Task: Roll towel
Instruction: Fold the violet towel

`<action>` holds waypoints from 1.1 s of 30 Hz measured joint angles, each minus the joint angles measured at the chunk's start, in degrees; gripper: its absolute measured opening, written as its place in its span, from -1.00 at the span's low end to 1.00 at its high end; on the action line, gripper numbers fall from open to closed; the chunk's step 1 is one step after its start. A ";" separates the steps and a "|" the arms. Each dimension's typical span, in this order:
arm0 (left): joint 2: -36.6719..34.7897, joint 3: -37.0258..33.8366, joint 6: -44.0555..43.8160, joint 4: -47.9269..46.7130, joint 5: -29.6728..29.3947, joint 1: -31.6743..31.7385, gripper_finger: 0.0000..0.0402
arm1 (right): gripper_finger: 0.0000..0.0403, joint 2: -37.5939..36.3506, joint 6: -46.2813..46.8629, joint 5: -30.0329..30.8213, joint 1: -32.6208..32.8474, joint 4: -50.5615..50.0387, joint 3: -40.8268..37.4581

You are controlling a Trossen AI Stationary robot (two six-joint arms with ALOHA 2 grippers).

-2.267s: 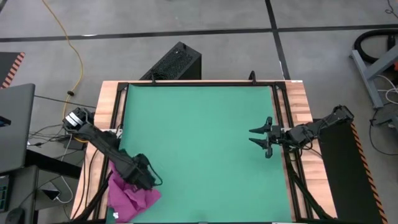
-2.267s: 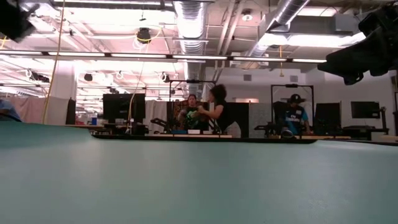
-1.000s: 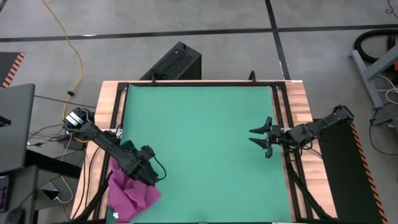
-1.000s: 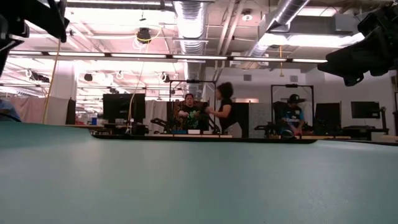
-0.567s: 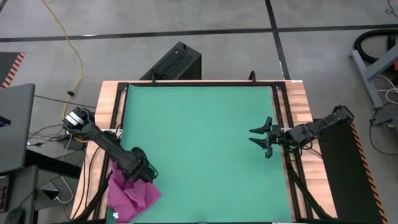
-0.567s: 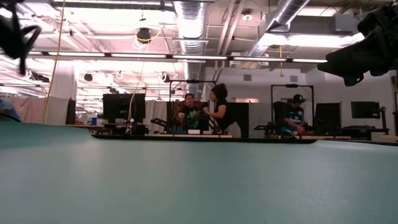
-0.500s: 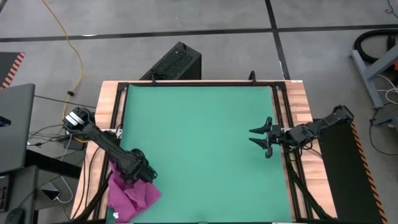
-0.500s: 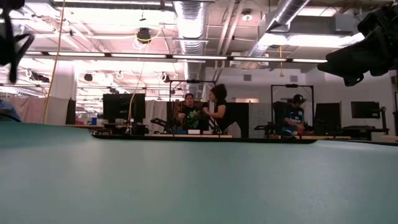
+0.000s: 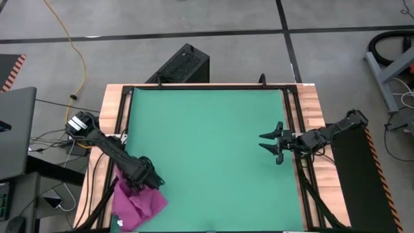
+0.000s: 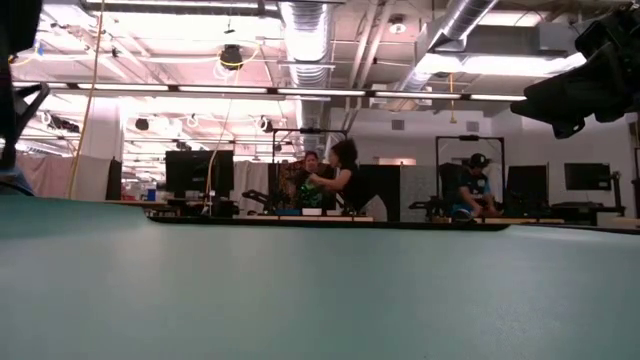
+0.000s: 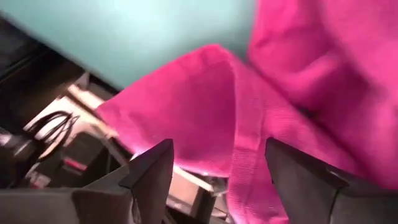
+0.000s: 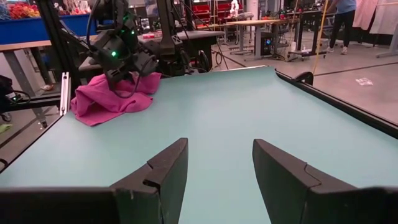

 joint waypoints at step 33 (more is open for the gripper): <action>0.02 0.04 2.40 9.13 1.17 2.11 -0.51 | 0.01 0.00 3.06 -0.01 0.00 -0.02 -0.02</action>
